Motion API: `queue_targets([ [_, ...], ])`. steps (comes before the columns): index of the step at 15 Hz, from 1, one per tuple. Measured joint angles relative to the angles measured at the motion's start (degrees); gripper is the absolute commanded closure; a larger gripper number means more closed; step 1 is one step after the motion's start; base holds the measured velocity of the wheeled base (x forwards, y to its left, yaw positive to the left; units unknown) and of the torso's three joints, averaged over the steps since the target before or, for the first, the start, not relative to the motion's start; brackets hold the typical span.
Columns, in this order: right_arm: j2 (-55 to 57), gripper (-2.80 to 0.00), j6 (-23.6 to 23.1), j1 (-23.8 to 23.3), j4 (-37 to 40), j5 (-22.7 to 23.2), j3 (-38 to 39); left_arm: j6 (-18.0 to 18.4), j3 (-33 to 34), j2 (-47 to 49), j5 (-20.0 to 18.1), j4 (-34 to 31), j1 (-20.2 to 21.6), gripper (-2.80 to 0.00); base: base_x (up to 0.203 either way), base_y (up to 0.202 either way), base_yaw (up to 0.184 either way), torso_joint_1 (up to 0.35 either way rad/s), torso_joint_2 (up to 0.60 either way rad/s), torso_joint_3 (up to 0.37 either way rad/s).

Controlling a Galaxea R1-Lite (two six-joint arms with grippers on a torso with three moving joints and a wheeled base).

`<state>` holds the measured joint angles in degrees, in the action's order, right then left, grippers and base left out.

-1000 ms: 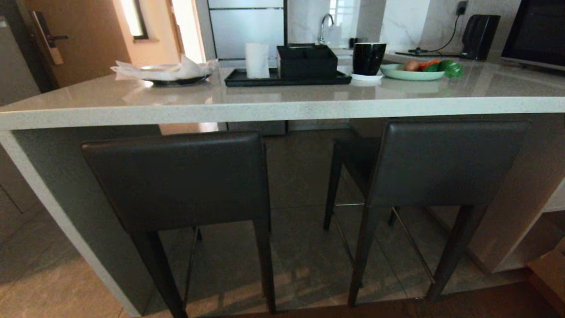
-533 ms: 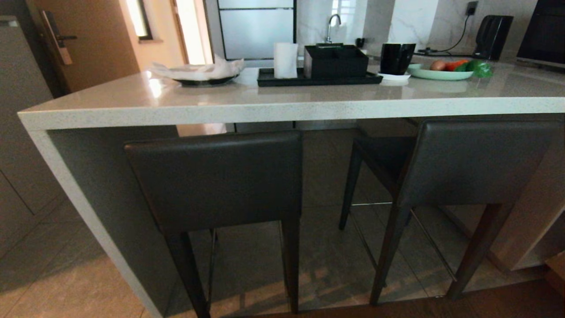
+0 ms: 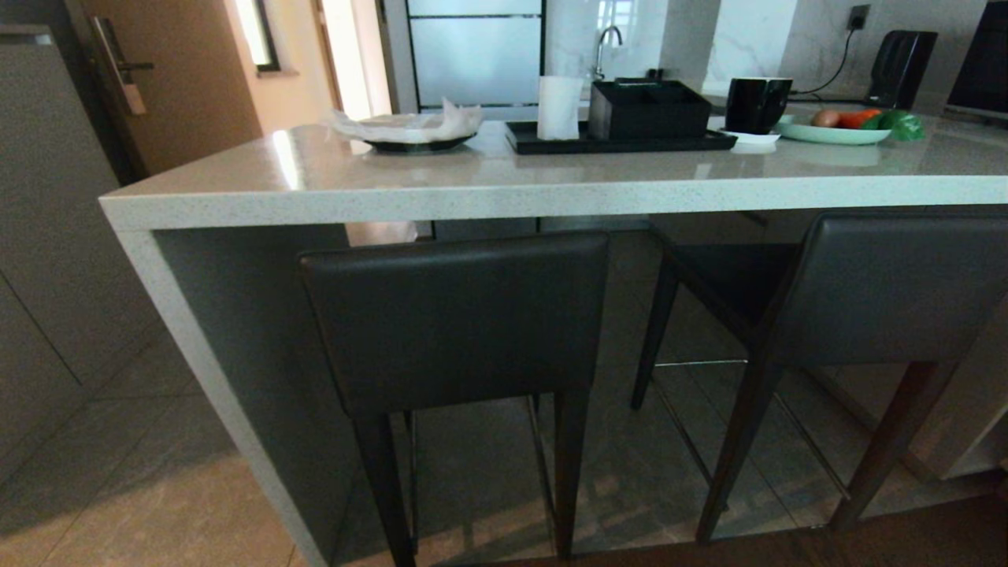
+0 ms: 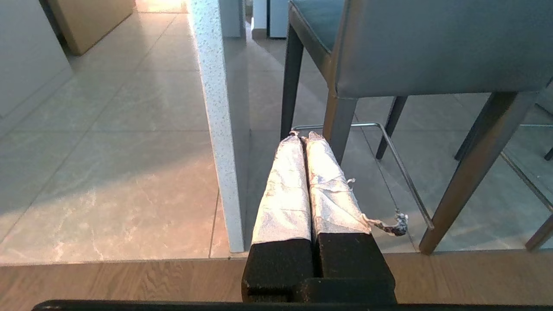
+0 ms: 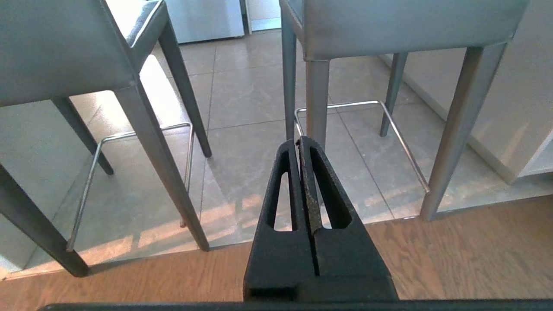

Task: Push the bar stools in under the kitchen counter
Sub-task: Pull the gray chair out from under the dining table

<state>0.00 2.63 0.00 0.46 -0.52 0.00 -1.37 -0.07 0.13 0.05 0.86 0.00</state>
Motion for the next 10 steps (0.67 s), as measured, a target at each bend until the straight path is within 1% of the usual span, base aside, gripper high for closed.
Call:
queue_targets([
  [10, 0.0, 0.0, 0.0, 0.0, 0.0, 0.0, 0.0, 0.0, 0.0, 0.0, 0.0, 0.0, 0.0, 0.0, 0.0, 0.0, 0.0, 0.0, 0.0, 0.0],
])
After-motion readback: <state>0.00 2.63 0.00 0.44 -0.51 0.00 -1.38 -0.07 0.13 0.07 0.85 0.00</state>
